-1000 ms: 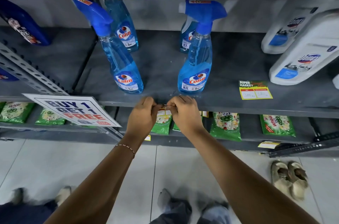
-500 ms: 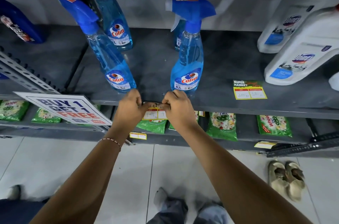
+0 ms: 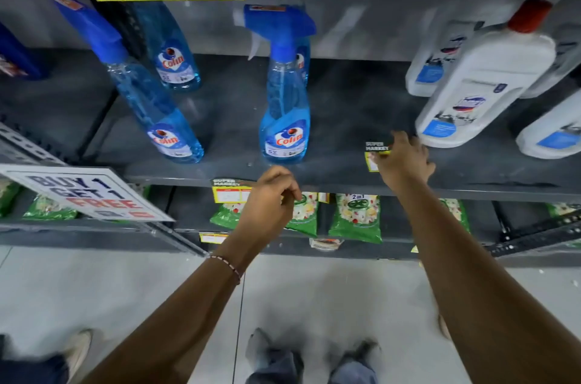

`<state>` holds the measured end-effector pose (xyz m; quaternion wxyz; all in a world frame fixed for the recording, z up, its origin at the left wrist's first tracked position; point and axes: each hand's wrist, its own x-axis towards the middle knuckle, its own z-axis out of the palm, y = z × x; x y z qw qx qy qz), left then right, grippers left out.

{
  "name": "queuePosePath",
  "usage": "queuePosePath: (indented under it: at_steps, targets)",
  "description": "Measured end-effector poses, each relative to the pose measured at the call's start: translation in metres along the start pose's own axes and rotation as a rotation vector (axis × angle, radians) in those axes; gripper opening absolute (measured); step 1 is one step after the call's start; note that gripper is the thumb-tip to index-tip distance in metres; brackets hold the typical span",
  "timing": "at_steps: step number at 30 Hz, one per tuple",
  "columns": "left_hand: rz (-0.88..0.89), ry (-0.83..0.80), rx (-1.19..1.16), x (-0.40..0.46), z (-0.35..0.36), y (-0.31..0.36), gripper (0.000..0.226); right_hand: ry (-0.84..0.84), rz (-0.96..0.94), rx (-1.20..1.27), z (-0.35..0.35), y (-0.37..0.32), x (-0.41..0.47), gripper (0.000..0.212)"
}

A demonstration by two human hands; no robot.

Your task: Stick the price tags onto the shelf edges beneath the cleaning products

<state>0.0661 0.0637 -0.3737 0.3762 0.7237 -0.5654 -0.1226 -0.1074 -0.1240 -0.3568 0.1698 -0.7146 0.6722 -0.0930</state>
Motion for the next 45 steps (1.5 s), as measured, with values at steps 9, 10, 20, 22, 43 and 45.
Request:
queuePosePath:
  at_steps: [9, 10, 20, 22, 43, 45]
  targets:
    - [-0.109, -0.028, -0.098, 0.053, 0.083, 0.084, 0.032, -0.08, -0.264, 0.06, -0.029, 0.048, 0.001, 0.016]
    - [-0.095, -0.053, -0.116, 0.057, 0.092, 0.094, 0.037, -0.076, -0.306, 0.102, -0.033, 0.06, -0.005, 0.015]
    - [-0.151, -0.164, -0.194, 0.063, 0.207, 0.192, 0.006, -0.019, -0.29, 0.406, -0.082, 0.221, 0.014, 0.019]
    - [-0.123, -0.189, -0.152, 0.063, 0.231, 0.209, 0.004, 0.003, -0.282, 0.362, -0.09, 0.244, 0.023, 0.013]
    - [0.008, -0.216, 0.342, 0.078, 0.256, 0.238, 0.027, 0.327, -0.204, 0.286, -0.081, 0.294, 0.043, 0.015]
    - [0.008, -0.184, 0.338, 0.072, 0.247, 0.231, 0.026, 0.419, -0.142, 0.285, -0.082, 0.291, 0.035, 0.017]
